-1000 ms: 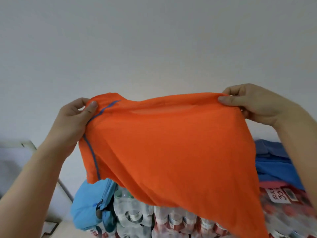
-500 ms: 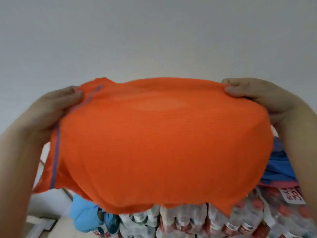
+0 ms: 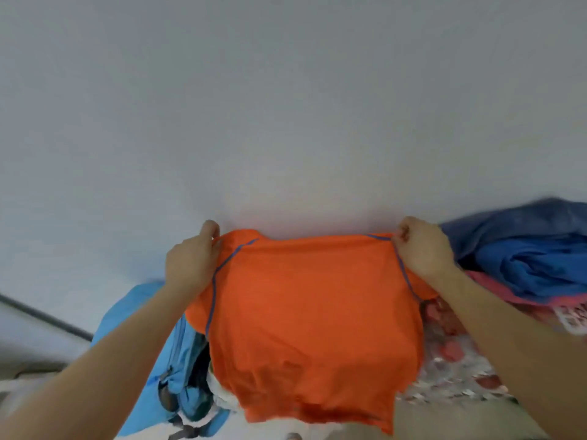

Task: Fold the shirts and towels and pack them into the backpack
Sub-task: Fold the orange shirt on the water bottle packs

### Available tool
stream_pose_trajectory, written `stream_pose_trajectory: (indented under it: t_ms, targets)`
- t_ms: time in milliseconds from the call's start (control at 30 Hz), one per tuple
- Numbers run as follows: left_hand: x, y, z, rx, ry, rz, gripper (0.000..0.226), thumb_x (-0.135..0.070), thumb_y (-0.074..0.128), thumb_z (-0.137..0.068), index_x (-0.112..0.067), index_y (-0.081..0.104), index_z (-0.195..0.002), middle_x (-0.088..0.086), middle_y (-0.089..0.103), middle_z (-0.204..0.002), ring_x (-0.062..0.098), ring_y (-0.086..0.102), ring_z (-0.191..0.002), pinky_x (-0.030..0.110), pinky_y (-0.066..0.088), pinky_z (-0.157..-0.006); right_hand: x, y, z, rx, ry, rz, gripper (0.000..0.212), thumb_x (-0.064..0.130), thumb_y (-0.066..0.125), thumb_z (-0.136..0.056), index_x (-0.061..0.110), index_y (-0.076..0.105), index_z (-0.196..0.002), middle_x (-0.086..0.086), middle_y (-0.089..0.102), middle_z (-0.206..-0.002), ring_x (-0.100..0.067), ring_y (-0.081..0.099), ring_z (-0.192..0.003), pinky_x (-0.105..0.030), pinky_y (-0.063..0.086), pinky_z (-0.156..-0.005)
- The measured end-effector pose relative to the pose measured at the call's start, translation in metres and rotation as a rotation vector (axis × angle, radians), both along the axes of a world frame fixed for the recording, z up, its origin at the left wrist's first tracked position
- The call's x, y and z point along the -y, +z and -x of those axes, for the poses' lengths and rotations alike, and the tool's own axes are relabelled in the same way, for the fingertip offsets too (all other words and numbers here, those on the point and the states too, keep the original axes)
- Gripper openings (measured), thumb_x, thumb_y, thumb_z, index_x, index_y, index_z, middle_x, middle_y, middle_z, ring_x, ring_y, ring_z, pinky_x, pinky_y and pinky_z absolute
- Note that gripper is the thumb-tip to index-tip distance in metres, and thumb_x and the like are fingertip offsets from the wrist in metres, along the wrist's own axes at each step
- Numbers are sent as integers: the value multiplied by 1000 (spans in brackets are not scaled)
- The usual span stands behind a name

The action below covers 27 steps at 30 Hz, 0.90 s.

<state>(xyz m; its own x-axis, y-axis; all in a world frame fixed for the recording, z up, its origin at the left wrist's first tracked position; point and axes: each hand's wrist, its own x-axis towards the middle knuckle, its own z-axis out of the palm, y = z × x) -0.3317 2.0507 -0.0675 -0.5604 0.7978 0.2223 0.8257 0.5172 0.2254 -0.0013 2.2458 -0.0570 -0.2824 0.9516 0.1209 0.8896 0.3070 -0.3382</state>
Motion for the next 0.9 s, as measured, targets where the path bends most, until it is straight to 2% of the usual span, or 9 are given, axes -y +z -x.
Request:
stream_pose_trajectory:
  t_ms: [100,200,300,467,533,600,700,800,900]
  targets:
    - [-6,-19,10,-60,-173,82,17,-25,37,-93,-27,41,-110,12,64,-101,41,64,-77,39,45,-63,-5,-20,9,44,-23,-103,10,16,58,-86,7,60,-91,-23,68,-87,-42,63,-84,-42,46,-68]
    - [-11,-32,19,-35,-309,113,47,-32,28,-81,-28,58,-118,6,63,-109,36,67,-77,39,51,-63,-16,-29,9,59,-26,-193,6,11,59,-85,6,60,-89,-23,66,-81,-41,62,-78,-42,45,-65]
    - [-18,-39,19,-1,-367,142,57,-34,25,-77,-24,66,-116,2,66,-115,31,69,-80,39,54,-62,-20,-41,5,75,-64,-217,6,2,55,-78,4,60,-80,-24,63,-77,-41,55,-78,-44,47,-63]
    - [-19,-50,19,107,-346,161,60,-40,25,-78,-21,67,-115,2,66,-115,28,65,-97,38,55,-75,10,-43,16,28,-14,-356,29,10,45,-70,2,65,-90,-21,62,-96,-39,50,-90,-45,42,-80]
    - [-19,-50,16,100,-339,165,57,-35,25,-80,-18,67,-114,5,67,-110,31,65,-94,40,54,-72,37,-45,42,3,160,-275,35,21,44,-79,4,65,-101,-20,63,-105,-38,56,-97,-41,41,-89]
    - [-19,-50,13,106,-327,156,50,-24,32,-80,-16,69,-112,7,68,-105,34,65,-90,43,55,-69,65,-56,66,113,268,-87,54,42,33,-87,11,60,-122,-18,58,-127,-36,54,-117,-42,43,-98]
    - [-18,-49,15,143,-288,108,46,-18,38,-78,-16,68,-113,9,68,-105,35,65,-92,45,55,-71,86,-74,77,258,236,121,74,62,8,-84,32,30,-148,-4,21,-158,-25,21,-145,-47,24,-112]
    - [-8,-44,22,271,-203,61,38,-24,48,-88,-18,60,-124,10,62,-115,32,60,-103,39,47,-86,86,-80,73,285,207,122,73,65,2,-83,39,17,-150,1,8,-161,-24,10,-147,-48,15,-114]
    - [19,-39,24,494,-53,51,55,-26,70,-82,-18,49,-132,4,54,-116,25,55,-105,34,42,-88,85,-82,74,309,197,109,71,65,2,-84,42,15,-149,3,7,-161,-22,10,-147,-49,16,-114]
